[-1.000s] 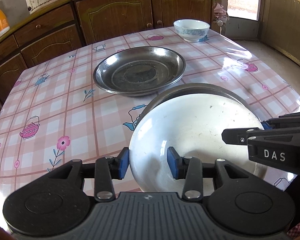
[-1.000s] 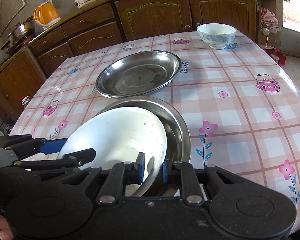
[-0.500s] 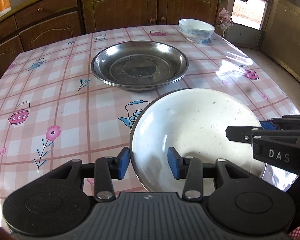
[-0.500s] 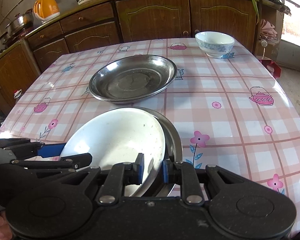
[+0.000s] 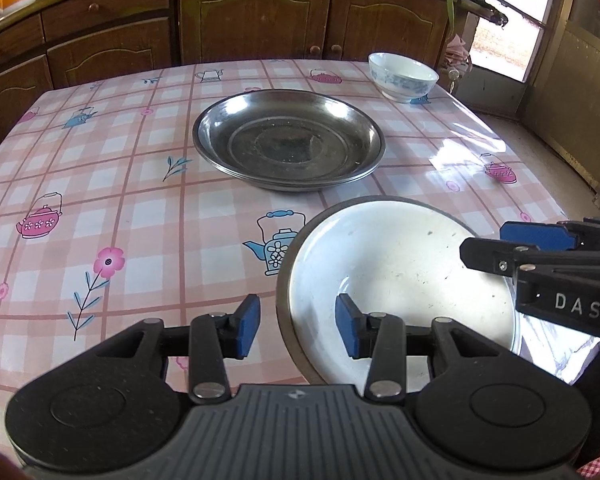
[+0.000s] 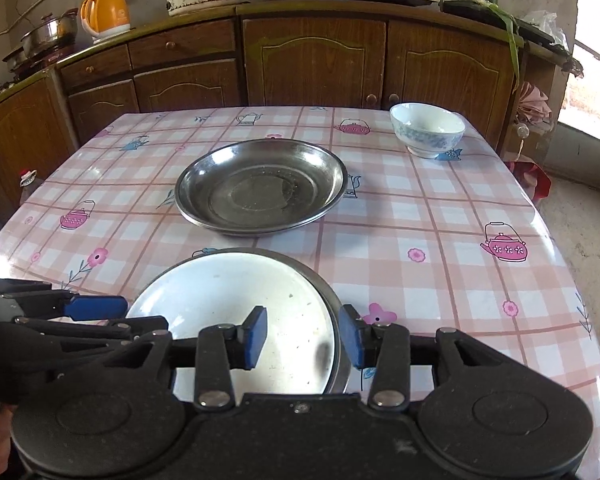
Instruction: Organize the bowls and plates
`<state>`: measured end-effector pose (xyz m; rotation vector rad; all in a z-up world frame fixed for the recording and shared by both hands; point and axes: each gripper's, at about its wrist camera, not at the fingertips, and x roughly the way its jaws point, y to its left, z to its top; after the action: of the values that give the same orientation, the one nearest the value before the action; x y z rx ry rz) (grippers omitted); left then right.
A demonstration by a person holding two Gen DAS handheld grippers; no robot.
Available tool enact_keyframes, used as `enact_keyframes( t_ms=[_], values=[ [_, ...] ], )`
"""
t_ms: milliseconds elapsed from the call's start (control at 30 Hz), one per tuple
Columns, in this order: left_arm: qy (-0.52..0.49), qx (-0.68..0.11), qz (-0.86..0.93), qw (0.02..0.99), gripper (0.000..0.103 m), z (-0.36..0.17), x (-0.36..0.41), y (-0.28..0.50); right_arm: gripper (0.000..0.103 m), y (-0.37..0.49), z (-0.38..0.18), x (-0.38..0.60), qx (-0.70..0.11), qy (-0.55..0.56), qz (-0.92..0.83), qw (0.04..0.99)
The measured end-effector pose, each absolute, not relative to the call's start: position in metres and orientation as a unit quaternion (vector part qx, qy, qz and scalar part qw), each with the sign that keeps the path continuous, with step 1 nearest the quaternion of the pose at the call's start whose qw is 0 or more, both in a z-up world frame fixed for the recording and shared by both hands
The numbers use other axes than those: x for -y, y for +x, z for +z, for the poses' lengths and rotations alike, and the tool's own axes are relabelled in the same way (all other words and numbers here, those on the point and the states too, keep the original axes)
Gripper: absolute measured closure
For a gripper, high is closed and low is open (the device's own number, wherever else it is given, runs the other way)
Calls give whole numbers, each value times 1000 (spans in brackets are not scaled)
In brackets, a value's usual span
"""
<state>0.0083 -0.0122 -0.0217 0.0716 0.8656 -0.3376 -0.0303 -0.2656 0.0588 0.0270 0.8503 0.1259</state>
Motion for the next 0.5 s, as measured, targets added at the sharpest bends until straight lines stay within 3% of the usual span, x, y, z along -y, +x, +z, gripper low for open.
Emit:
enact_keyframes(
  t_ms=[233, 500],
  values=[
    [20, -412, -161, 897, 59, -16, 5, 10, 53, -30, 61, 277, -409, 28, 49, 911],
    [4, -401, -163, 901, 48, -2, 5, 16, 53, -30, 66, 286, -401, 48, 50, 914]
  ],
)
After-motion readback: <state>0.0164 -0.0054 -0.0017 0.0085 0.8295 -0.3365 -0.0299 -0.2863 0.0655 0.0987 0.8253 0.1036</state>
